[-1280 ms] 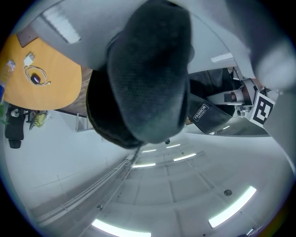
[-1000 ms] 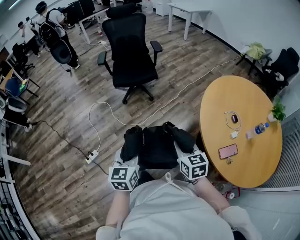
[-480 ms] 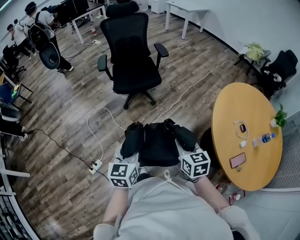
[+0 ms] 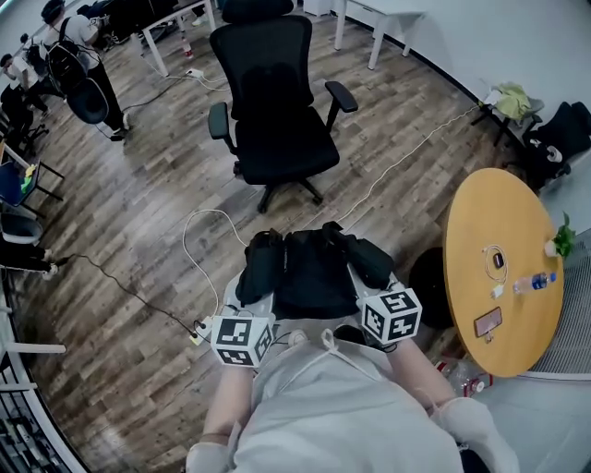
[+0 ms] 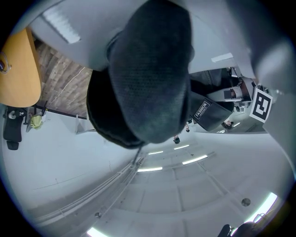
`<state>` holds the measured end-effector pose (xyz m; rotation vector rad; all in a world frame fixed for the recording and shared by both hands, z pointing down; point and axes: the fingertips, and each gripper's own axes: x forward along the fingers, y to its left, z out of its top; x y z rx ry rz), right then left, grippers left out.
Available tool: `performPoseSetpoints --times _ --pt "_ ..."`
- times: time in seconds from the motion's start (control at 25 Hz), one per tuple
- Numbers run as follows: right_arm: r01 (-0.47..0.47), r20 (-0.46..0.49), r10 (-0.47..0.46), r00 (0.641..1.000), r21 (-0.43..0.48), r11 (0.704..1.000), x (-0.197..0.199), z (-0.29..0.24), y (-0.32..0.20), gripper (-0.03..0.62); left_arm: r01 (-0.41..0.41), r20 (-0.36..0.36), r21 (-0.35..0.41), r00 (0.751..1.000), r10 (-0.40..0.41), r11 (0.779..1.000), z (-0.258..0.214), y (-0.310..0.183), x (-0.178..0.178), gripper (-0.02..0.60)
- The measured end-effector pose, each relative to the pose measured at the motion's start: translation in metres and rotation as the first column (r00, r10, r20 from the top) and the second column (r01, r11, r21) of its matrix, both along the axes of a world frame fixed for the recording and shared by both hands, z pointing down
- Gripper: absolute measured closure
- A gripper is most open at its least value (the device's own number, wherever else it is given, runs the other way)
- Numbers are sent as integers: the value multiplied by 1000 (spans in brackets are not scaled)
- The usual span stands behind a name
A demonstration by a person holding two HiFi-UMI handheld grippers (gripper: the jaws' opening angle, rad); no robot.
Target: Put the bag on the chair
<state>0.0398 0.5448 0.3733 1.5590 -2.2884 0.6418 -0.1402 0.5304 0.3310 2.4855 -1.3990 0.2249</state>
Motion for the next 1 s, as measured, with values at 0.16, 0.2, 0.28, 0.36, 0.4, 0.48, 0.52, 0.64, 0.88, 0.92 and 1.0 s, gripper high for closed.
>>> performPoseSetpoints --times 0.16,0.2,0.28,0.36,0.4,0.48,0.52,0.64,0.88,0.92,1.0 --pt "42 2 -42 999 -8 999 -17 7 -26 563 43 -2 -8 999 -43 999 7 -17 -18 517" --pt "51 3 -51 999 -10 999 -20 10 -32 563 55 -2 -12 998 -55 998 10 -21 -21 517" --pt "72 9 -72 997 -16 997 -26 15 -46 563 77 1 -18 997 -77 997 15 -31 -27 517" --pt "97 17 -97 995 -21 995 -31 20 -66 563 102 7 -24 995 -102 995 18 -47 -33 517" --pt "110 22 -110 994 -23 994 -32 22 -78 563 114 10 -26 993 -114 993 19 -57 -34 517" --pt "135 31 -134 990 -29 990 -32 25 -107 563 139 16 -31 990 -138 990 21 -81 -33 517" --pt "149 36 -148 988 -32 988 -32 26 -122 563 151 21 -35 988 -150 988 21 -95 -32 517" --pt "195 45 -194 980 -34 980 -29 25 -169 563 187 32 -40 982 -186 982 18 -137 -26 517" --pt "238 54 -237 970 -2 971 6 11 -262 563 222 36 -13 975 -221 975 4 -223 10 517" --pt "240 56 -240 969 2 971 11 11 -277 563 224 37 -10 974 -224 974 3 -238 16 517" --pt "242 54 -242 969 6 970 23 13 -304 563 224 35 -8 974 -223 975 5 -266 28 517"
